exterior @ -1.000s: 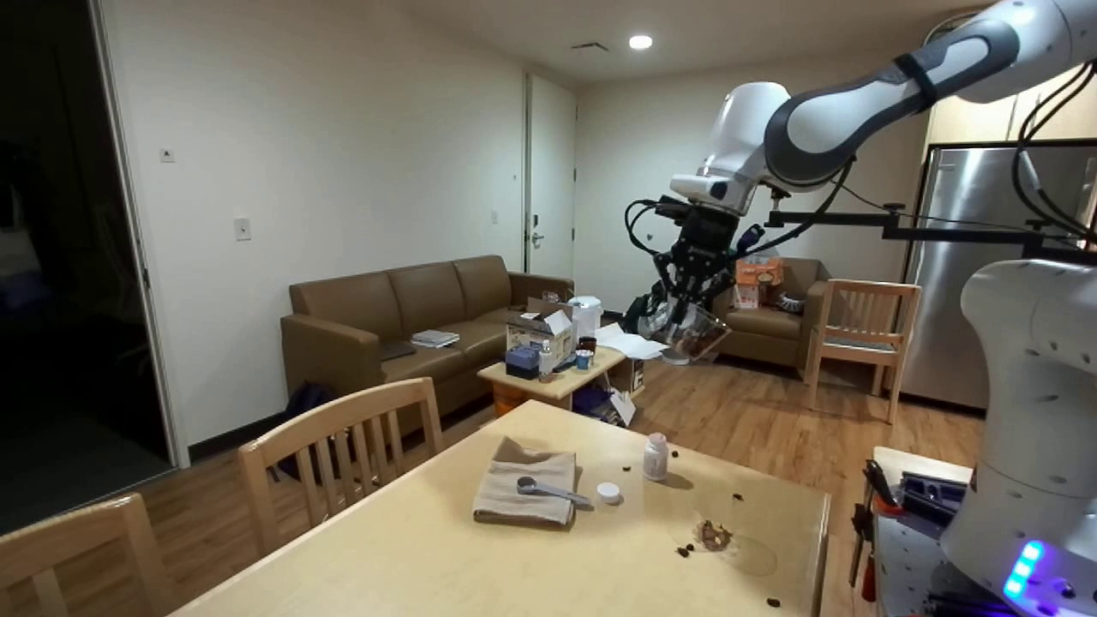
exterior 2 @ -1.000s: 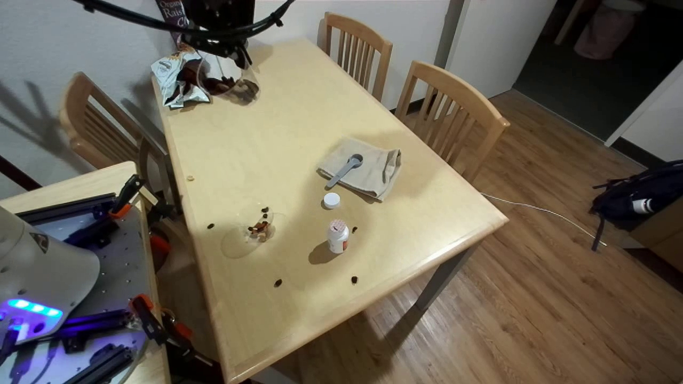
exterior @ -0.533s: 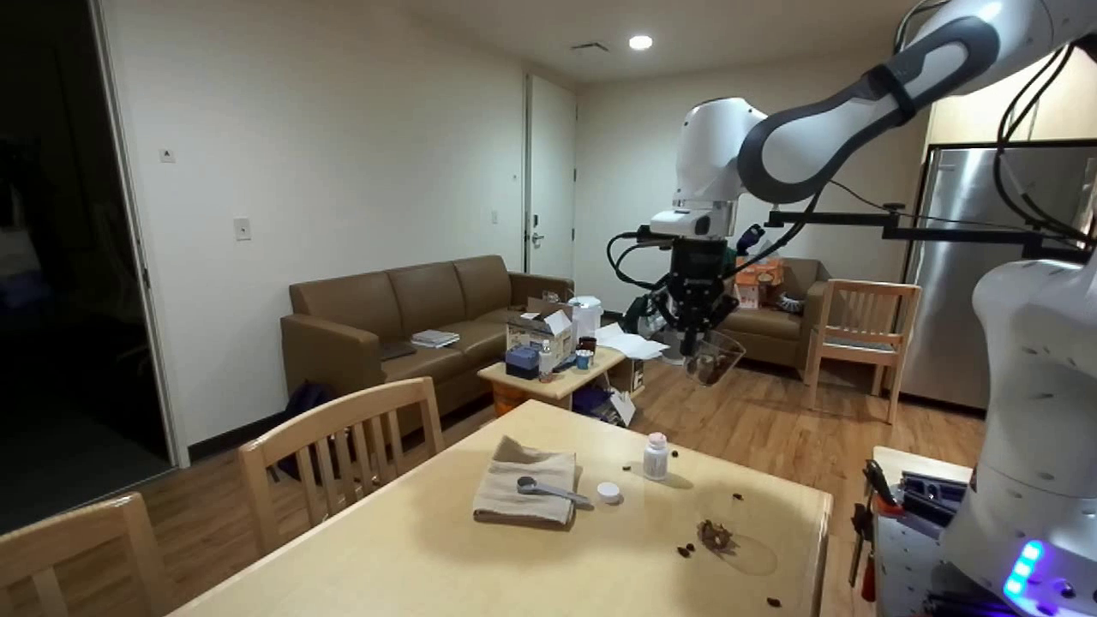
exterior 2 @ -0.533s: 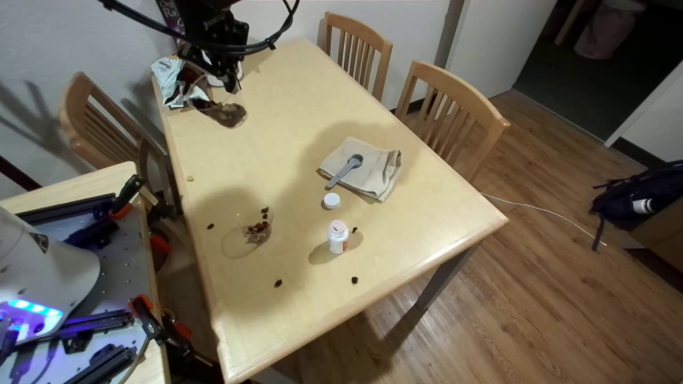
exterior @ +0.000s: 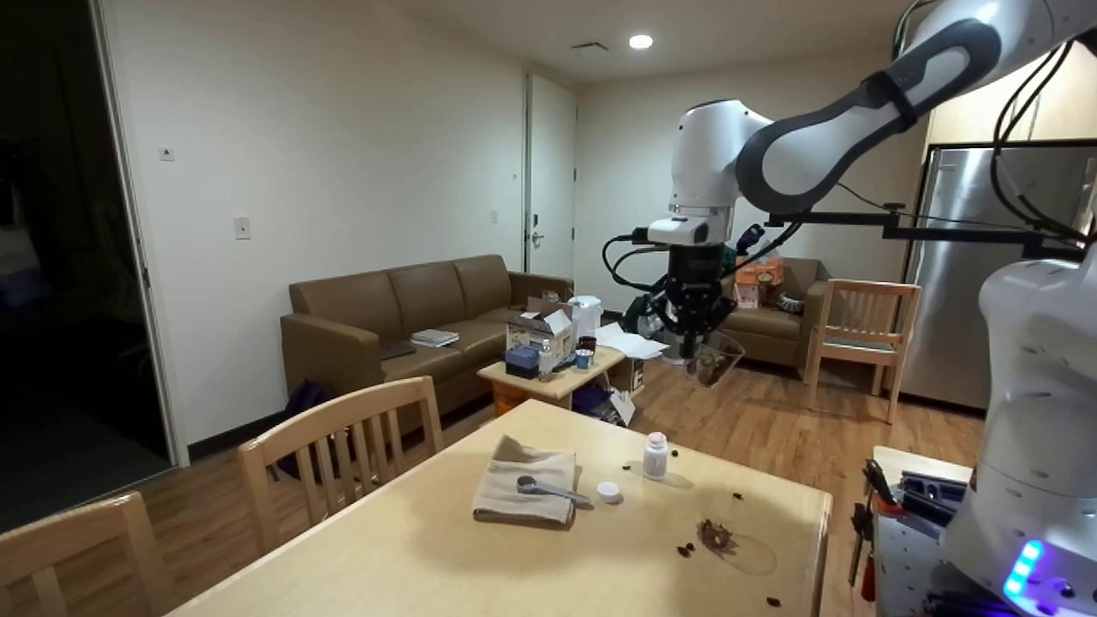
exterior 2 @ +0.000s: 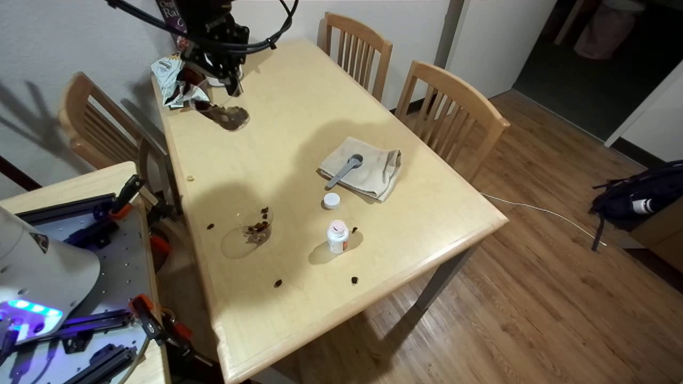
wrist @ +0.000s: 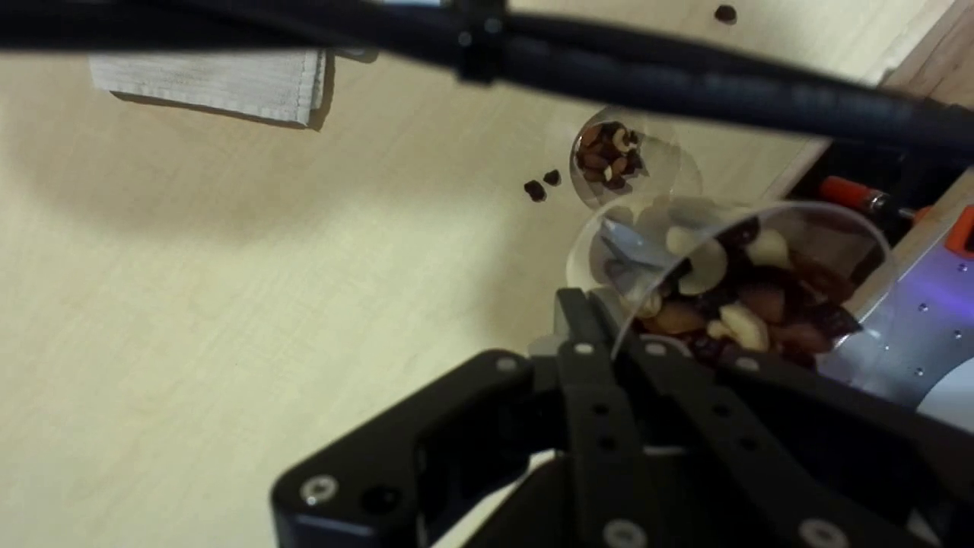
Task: Pour some contents out of the left cup into the right cup
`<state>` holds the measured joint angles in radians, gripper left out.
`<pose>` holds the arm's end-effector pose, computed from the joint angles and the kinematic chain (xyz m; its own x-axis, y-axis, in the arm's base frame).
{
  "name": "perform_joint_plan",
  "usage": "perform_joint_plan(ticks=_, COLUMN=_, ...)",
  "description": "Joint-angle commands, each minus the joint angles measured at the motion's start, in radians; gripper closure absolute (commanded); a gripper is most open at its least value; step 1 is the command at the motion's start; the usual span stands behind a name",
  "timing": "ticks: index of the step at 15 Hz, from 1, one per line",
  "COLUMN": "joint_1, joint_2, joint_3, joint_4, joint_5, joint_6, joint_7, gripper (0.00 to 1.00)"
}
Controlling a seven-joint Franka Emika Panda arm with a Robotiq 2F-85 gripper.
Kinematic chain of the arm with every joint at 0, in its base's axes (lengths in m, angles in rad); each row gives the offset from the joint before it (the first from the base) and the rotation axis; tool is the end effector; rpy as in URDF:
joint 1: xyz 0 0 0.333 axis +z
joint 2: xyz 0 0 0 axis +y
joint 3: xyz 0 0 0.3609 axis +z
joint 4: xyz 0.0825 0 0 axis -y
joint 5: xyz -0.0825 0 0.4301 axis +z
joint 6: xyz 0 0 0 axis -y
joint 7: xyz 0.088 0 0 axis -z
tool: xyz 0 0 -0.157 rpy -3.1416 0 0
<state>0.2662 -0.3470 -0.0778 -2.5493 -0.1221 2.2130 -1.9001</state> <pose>0.4344 0.0752 0.3568 -0.5595 0.8258 -0.0707 0.8284 0.5599 -0.0156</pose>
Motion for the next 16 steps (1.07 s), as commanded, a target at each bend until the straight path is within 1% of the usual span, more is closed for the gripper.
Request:
perform_joint_plan(ticks=1, joint_1=-0.039, joint_2=0.048, joint_3=0.084, joint_4=0.006, joint_5=-0.093, joint_6=0.054, joint_7=0.006, gripper=0.96)
perform_joint_plan(ticks=4, joint_1=-0.037, joint_2=0.107, joint_3=0.139, joint_4=0.025, joint_5=-0.176, joint_6=0.087, joint_7=0.01, gripper=0.96)
perform_joint_plan(ticks=5, joint_1=-0.032, joint_2=0.132, joint_3=0.152, joint_4=0.036, joint_5=-0.189, joint_6=0.082, joint_7=-0.002, gripper=0.96)
perform_joint_plan(ticks=7, joint_1=-0.02, joint_2=0.175, joint_3=0.162, joint_4=0.058, joint_5=-0.152, joint_6=0.059, joint_7=-0.038, gripper=0.96)
perform_joint_plan(ticks=8, joint_1=-0.022, joint_2=0.187, joint_3=0.17, joint_4=0.064, joint_5=-0.151, joint_6=0.063, joint_7=-0.038, gripper=0.96)
perform_joint_plan(ticks=9, joint_1=-0.03, joint_2=0.141, joint_3=0.175, joint_4=0.025, joint_5=-0.153, joint_6=0.066, joint_7=-0.005, gripper=0.96)
perform_joint_plan(ticks=13, joint_1=-0.032, joint_2=0.184, joint_3=0.186, joint_4=0.05, joint_5=-0.154, joint_6=0.068, joint_7=-0.005, gripper=0.97)
perform_joint_plan(ticks=14, joint_1=-0.03, joint_2=0.2, joint_3=0.189, joint_4=0.064, joint_5=-0.146, joint_6=0.05, joint_7=-0.007, gripper=0.96)
perform_joint_plan(ticks=16, joint_1=-0.027, joint_2=0.248, joint_3=0.196, joint_4=0.085, joint_5=-0.148, joint_6=0.056, joint_7=-0.014, gripper=0.96)
